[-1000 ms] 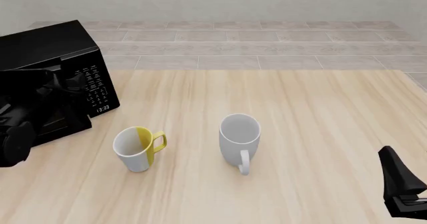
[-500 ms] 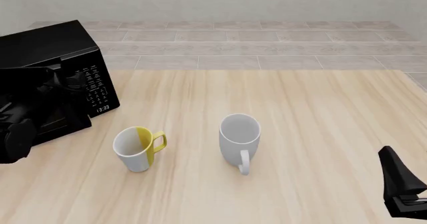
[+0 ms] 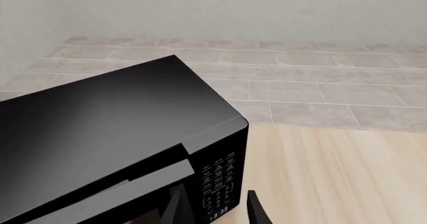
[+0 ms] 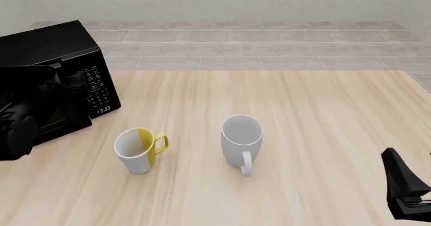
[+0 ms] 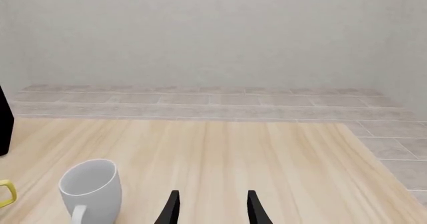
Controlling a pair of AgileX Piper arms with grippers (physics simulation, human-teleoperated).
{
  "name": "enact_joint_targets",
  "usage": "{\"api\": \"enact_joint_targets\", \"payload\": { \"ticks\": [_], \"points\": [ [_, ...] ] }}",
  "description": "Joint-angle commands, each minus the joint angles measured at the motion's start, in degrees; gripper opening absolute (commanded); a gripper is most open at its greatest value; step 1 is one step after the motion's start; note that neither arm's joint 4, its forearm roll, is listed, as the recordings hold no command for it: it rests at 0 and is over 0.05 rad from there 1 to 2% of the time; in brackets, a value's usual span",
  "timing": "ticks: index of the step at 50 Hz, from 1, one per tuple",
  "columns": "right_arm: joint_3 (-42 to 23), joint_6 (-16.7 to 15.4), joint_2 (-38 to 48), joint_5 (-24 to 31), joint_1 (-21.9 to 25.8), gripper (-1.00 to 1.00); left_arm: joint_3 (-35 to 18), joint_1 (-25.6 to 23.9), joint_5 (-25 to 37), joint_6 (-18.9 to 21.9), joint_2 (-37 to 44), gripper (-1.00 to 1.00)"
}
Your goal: Close the microwave.
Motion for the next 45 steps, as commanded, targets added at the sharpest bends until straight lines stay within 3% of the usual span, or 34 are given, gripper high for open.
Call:
{"api": "enact_joint_targets", "payload": {
  "ticks": [1, 45],
  "points": [
    [0.0, 0.0, 0.0, 0.0, 0.0, 1.00, 0.6, -0.3, 1.4, 0.5, 5.9, 1.00],
    [0.0, -0.4, 0.0, 0.0, 0.1, 1.00, -1.5, 0.1, 2.1, 1.3, 8.1, 1.00]
  ]
}}
